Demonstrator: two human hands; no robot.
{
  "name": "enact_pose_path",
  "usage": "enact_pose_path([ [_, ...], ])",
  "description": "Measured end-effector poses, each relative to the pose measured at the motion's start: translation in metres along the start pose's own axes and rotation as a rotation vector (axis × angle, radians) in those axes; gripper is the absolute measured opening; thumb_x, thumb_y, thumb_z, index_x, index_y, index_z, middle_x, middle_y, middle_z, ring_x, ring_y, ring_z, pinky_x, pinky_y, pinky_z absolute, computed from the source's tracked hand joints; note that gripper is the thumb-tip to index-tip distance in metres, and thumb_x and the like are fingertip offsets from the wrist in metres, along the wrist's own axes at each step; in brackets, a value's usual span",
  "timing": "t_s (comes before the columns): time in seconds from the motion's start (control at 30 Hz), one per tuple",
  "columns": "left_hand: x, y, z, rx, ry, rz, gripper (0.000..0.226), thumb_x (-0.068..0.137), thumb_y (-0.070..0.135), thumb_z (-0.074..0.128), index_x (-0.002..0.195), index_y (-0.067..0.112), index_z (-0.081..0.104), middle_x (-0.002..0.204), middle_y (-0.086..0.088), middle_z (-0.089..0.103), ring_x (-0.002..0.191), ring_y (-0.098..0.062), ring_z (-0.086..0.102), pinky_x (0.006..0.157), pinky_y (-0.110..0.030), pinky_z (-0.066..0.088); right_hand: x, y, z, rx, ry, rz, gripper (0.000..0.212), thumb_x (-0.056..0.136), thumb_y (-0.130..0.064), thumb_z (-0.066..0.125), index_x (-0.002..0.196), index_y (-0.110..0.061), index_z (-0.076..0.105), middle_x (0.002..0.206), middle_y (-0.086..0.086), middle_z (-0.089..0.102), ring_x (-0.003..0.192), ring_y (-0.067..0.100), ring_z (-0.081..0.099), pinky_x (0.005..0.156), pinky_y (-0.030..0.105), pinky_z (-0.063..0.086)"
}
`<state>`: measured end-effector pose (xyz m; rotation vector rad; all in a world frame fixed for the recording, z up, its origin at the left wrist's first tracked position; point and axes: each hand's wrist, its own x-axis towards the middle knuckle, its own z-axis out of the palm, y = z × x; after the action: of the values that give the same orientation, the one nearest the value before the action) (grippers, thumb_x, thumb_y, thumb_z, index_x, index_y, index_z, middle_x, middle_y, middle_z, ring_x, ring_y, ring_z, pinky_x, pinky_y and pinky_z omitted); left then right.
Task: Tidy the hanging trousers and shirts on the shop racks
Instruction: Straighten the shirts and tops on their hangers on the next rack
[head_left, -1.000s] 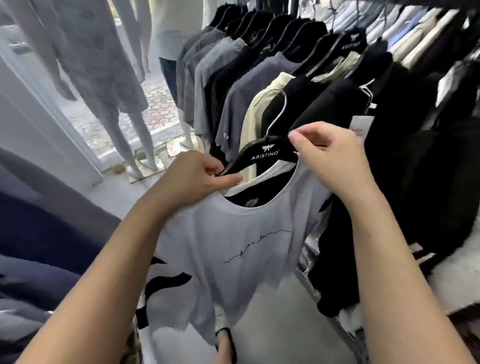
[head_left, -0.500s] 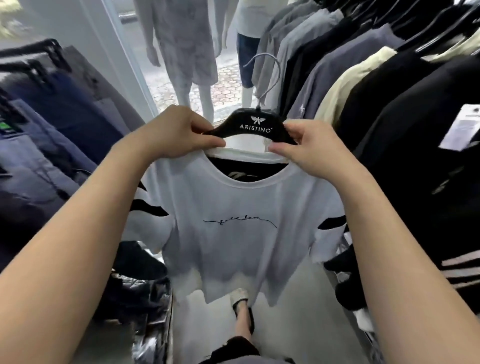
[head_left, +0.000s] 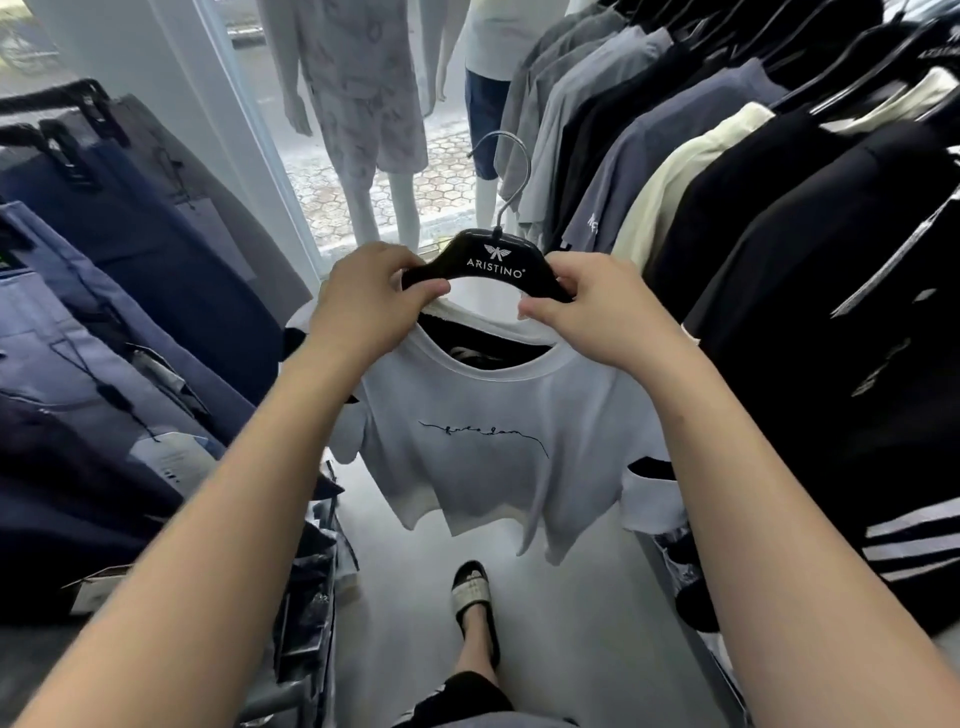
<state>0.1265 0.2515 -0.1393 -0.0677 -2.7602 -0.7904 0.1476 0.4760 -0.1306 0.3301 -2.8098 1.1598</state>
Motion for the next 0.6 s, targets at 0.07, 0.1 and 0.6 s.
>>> enact_pose_path([
  [0.07,-0.016,0.013,0.014,-0.006,0.163,-0.067,0.033,0.088,0.043,0.06,0.11,0.02,0.068,0.116,-0.001,0.063,0.113,-0.018,0.055,0.094,-0.031,0.038,-0.002,-0.004,0.011,0.023,0.048,0.044,0.017,0.086,-0.03,0.068,0.074,-0.027,0.057,0.07,-0.006,0.055,0.064,0.006,0.05,0.054,0.022,0.035],
  [0.1,-0.027,0.023,0.02,-0.07,0.189,-0.112,0.033,0.091,0.043,0.056,0.109,0.018,0.069,0.112,-0.001,0.066,0.108,-0.018,0.058,0.09,-0.029,0.04,-0.003,-0.006,0.02,0.026,0.078,0.064,0.015,0.086,-0.029,0.067,0.075,-0.026,0.057,0.072,-0.004,0.056,0.066,0.01,0.052,0.056,0.025,0.038],
  [0.6,-0.056,0.006,0.027,-0.879,-0.245,-0.461,0.02,0.091,0.019,0.062,0.105,0.007,0.069,0.101,-0.015,0.073,0.098,-0.028,0.069,0.098,-0.049,0.049,-0.024,-0.018,0.059,0.788,-0.44,0.275,0.03,0.095,-0.005,0.056,0.119,-0.017,0.069,0.118,0.006,0.07,0.107,0.015,0.067,0.097,0.037,0.053],
])
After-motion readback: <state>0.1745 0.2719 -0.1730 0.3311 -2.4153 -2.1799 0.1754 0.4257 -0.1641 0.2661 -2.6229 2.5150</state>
